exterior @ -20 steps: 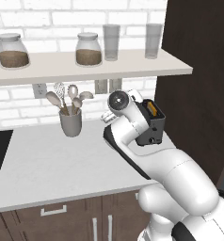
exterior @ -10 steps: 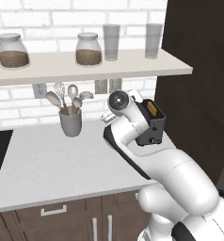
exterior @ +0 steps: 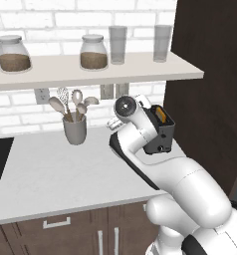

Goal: Start the toaster. Once the lever pops up, take the bread to the plate on the dining counter.

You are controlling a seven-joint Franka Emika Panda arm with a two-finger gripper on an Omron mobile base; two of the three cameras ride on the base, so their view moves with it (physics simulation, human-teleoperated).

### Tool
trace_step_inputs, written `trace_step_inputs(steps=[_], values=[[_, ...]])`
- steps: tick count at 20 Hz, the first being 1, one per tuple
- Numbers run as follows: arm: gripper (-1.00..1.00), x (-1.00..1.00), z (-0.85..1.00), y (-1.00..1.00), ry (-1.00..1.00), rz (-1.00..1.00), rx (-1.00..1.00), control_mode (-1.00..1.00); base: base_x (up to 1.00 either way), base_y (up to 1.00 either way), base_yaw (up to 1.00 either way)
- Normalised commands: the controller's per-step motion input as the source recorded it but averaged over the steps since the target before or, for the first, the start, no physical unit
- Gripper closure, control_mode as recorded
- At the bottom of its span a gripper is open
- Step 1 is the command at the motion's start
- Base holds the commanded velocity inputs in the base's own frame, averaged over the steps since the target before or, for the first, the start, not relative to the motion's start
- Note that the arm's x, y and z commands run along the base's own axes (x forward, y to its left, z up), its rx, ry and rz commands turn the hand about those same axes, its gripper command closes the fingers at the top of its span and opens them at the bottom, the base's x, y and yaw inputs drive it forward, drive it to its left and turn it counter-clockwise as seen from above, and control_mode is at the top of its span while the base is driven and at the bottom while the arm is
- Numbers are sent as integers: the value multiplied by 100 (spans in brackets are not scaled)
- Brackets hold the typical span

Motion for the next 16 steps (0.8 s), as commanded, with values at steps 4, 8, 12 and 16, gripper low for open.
trace_step_inputs(steps=[4,8,12,16], values=[[-100,0,0,0,0,0,0,-100,0,0,0],[-100,0,0,0,0,0,0,-100,0,0,0],[-100,0,0,0,0,0,0,-100,0,0,0],[-100,0,0,0,0,0,0,-100,0,0,0]])
